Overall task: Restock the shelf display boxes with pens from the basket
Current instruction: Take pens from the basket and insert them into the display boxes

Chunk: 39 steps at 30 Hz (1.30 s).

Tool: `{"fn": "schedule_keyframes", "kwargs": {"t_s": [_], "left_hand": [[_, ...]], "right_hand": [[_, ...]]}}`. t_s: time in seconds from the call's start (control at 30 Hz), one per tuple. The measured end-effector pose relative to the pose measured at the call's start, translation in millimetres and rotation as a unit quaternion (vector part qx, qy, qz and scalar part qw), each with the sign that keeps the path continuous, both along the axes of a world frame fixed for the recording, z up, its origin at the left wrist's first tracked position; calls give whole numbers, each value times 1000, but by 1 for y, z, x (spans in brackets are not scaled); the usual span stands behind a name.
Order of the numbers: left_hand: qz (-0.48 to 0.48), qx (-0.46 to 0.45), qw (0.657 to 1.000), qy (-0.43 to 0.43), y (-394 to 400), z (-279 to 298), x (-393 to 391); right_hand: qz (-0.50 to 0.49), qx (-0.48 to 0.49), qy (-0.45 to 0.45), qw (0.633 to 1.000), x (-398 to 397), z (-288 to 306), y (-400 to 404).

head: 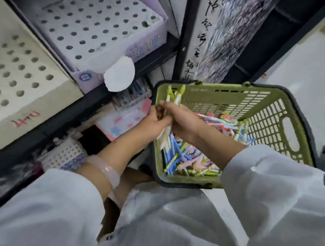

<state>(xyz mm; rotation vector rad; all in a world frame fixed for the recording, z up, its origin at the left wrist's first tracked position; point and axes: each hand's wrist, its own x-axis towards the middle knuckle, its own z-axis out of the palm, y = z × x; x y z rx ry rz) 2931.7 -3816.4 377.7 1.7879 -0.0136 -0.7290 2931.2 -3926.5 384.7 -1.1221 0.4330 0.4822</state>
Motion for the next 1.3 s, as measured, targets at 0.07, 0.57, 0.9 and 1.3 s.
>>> {"fn": "schedule_keyframes", "kwargs": {"t_s": [0.07,0.57,0.9,1.3], "left_hand": [[20,13,999,-22,4,-12,-5],[255,38,944,-206,-13,-9,-68],[300,-103,937,-146,-11,-9,-71],[300,-132,934,-145,-14,-17,-63]], "right_hand": [[33,-91,-4,995,-4,-7,4],[304,-447,-72,838,-15,-104,-73],[404,-502,-30,764,-4,-172,-33],[264,-310,-68,911,-19,-147,-53]]}}
